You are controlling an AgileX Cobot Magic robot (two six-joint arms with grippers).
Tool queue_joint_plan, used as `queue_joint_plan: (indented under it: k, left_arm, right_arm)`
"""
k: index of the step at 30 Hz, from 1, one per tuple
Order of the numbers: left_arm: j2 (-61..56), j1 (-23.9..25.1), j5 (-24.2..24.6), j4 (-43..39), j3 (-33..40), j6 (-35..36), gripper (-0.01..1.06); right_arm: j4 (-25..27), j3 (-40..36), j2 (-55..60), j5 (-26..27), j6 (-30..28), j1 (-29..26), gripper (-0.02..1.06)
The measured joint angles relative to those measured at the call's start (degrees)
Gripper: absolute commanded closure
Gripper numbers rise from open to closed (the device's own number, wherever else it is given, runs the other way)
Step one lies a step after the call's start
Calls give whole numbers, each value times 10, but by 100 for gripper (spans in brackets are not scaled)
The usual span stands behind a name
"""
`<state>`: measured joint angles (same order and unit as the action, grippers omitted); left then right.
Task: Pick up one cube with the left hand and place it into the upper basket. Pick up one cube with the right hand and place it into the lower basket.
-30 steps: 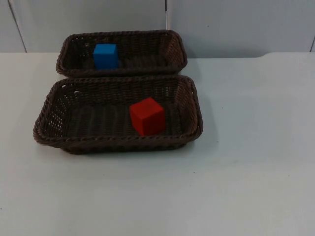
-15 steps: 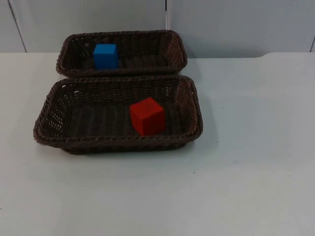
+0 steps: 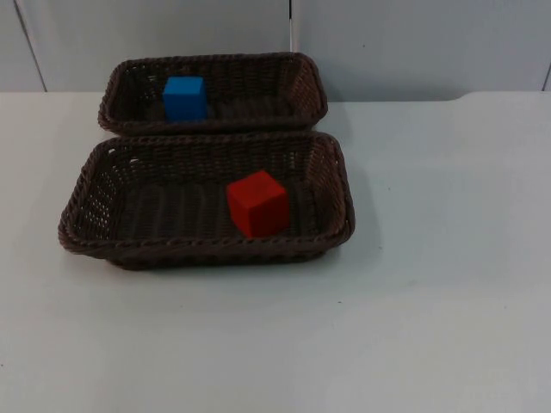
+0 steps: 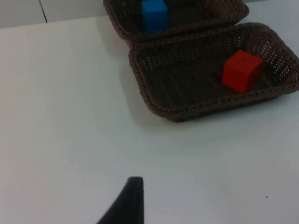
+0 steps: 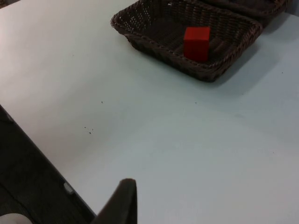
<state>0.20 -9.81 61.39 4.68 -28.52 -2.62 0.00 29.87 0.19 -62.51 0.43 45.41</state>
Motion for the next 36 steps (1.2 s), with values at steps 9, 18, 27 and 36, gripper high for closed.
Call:
queue_joint_plan:
  k: [9,18,27,36]
  left_arm:
    - [0,0,0,0,0,0,0]
    - [0,15,0,0,0,0,0]
    - [0,73,0,0,0,0,0]
    - [0,119,0,0,0,0,0]
  right_arm:
    - [0,0,0,0,0,0,-1]
    - [0,0,0,0,0,0,-1]
    - [0,0,0,0,0,0,-1]
    - [0,0,0,0,0,0,-1]
